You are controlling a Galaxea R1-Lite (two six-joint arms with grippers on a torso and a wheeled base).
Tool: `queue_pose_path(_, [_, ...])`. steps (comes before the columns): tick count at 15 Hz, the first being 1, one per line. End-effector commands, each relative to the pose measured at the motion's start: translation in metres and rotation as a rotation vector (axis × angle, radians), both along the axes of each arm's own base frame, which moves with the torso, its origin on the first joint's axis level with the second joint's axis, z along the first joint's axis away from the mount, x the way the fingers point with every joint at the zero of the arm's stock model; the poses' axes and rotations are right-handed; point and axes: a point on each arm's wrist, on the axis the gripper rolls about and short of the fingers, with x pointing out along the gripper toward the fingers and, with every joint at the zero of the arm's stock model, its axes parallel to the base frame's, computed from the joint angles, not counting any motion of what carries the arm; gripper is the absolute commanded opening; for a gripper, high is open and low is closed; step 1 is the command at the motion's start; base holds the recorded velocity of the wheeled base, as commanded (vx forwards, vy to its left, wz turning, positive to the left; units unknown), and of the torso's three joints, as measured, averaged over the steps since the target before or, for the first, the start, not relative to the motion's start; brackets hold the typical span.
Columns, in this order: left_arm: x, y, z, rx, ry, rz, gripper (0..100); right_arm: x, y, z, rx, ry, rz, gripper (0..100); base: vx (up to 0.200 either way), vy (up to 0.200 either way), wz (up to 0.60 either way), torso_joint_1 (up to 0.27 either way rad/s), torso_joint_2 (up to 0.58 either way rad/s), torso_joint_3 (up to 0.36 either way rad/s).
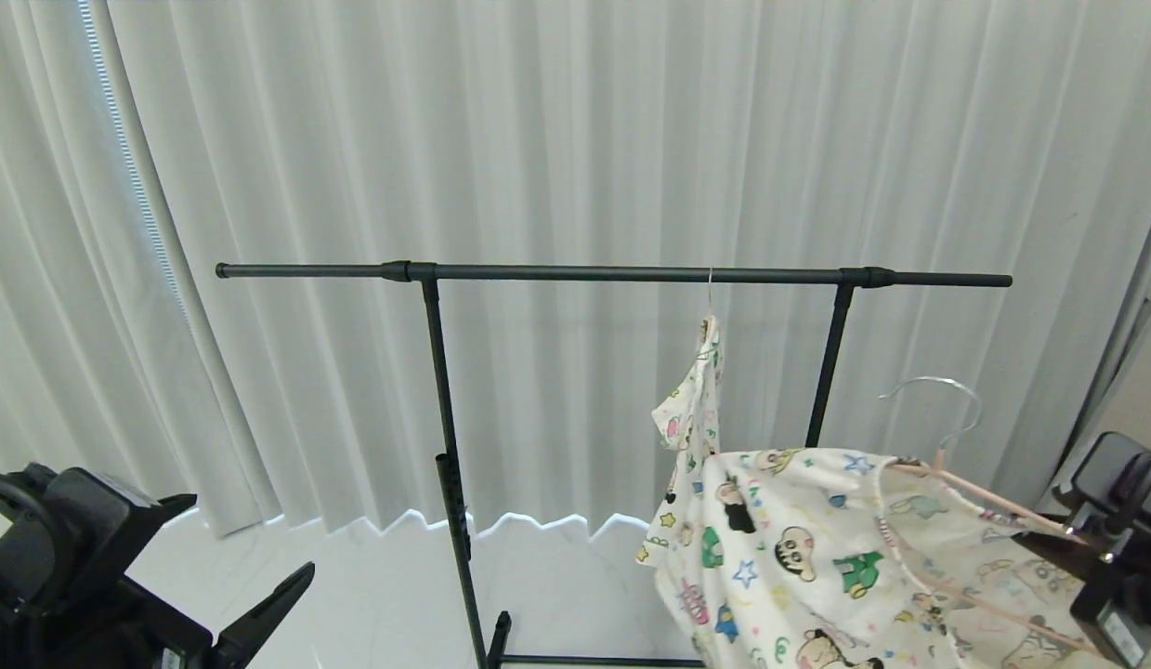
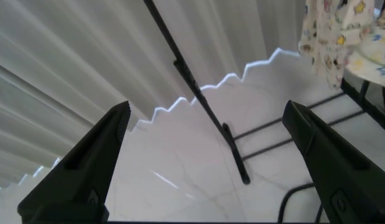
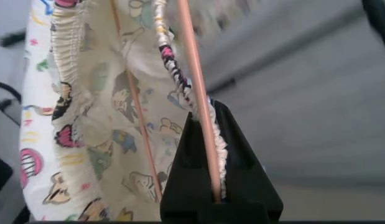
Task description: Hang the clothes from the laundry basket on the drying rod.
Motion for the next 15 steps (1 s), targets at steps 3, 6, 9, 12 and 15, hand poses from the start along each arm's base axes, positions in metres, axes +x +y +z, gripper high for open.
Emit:
queue_pose_path(3, [0.001,0.0,0.01,-0.01,-0.043,-0.001,100,-0.007,-0.043,0.02,0.022,-0.02,-0.339,0,0.0,0.0,0.0,0.0,0.0,0.0])
queue_pose_path(6, [0.001,-0.001,0.015,-0.012,-0.066,-0.003,100,0.0,-0.045,0.017,0.057,0.009,-0.379,0,0.0,0.0,0.0,0.0,0.0,0.0])
queue_pose_path(9, [0.003,-0.001,0.016,-0.011,-0.061,-0.003,100,0.002,-0.045,0.016,0.1,0.015,-0.404,0,0.0,0.0,0.0,0.0,0.0,0.0])
queue_pose_path(12, [0.009,-0.002,0.013,-0.009,-0.034,-0.004,100,0.006,-0.043,0.015,0.153,0.033,-0.416,0,0.0,0.0,0.0,0.0,0.0,0.0])
queue_pose_path(15, [0.013,-0.003,0.011,-0.003,-0.011,-0.002,100,0.014,-0.041,0.014,0.165,0.019,-0.389,0,0.2,0.0,0.0,-0.012,0.0,0.002])
